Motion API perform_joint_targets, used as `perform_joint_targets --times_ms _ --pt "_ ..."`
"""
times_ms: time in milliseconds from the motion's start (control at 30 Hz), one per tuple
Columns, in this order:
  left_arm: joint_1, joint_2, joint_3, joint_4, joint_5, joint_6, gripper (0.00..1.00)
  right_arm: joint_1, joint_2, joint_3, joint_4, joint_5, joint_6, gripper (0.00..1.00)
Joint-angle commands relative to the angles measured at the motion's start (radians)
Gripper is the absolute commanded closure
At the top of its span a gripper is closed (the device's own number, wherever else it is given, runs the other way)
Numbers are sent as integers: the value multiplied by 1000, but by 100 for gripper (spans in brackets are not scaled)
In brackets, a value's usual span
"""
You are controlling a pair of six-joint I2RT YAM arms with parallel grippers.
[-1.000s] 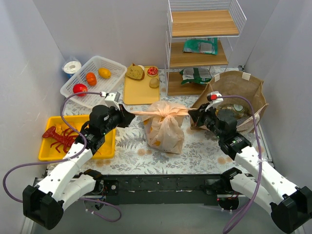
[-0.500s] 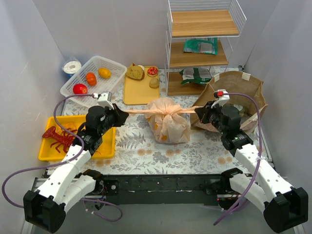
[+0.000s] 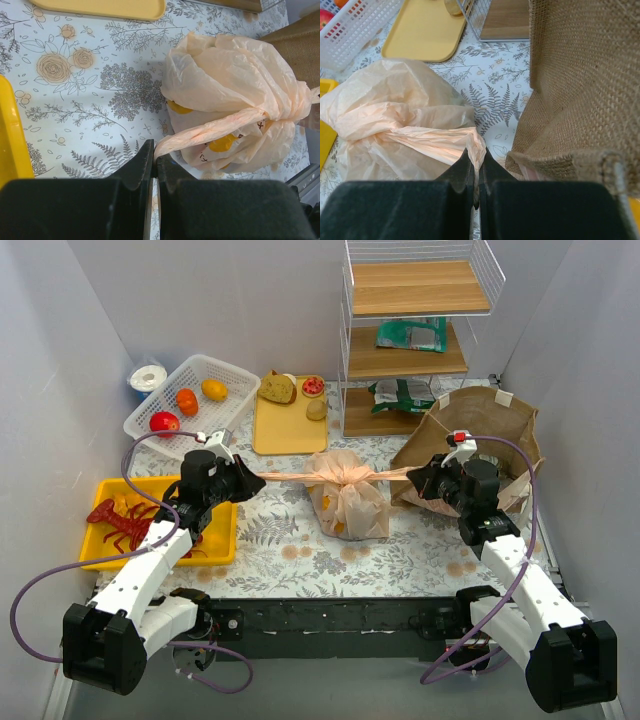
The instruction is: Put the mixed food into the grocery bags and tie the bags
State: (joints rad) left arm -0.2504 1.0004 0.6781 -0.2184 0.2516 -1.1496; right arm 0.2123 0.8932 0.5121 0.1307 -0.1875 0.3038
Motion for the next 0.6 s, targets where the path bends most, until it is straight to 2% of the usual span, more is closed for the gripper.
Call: perform_joint_targets --times_ms 0,133,167,200,233,267,300,367,400,433,467,567 --pt "102 -32 12 -42 -276 60 100 -105 -5 -1 -43 289 -97 99" --pt "102 -45 9 -10 -180 85 100 -106 -22 37 -59 220 -112 99" --pt "102 -49 3 -4 -138 88 100 -106 -25 48 -65 154 -130 99" --pt "102 -49 1 7 -115 91 95 -105 -22 61 -81 114 -146 94" --pt "102 -46 0 11 -88 105 86 -103 -13 78 -110 79 -152 82" --pt "102 -40 8 11 -60 109 75 -105 19 130 -129 19 -160 57" --pt "102 -26 11 11 -28 110 45 -105 36 156 -178 -21 -185 43" --pt "102 -22 17 10 -9 119 27 -105 68 207 -235 -84 -193 30" --pt "102 -29 18 13 -2 120 23 -102 70 215 -238 -130 -195 28" --pt "102 -39 17 19 -2 122 12 -100 67 223 -240 -144 -195 27" --pt "102 -49 12 27 -2 123 8 -100 53 230 -241 -154 -192 6" --pt "102 -92 -6 59 11 125 2 -80 24 267 -250 -184 -184 5"
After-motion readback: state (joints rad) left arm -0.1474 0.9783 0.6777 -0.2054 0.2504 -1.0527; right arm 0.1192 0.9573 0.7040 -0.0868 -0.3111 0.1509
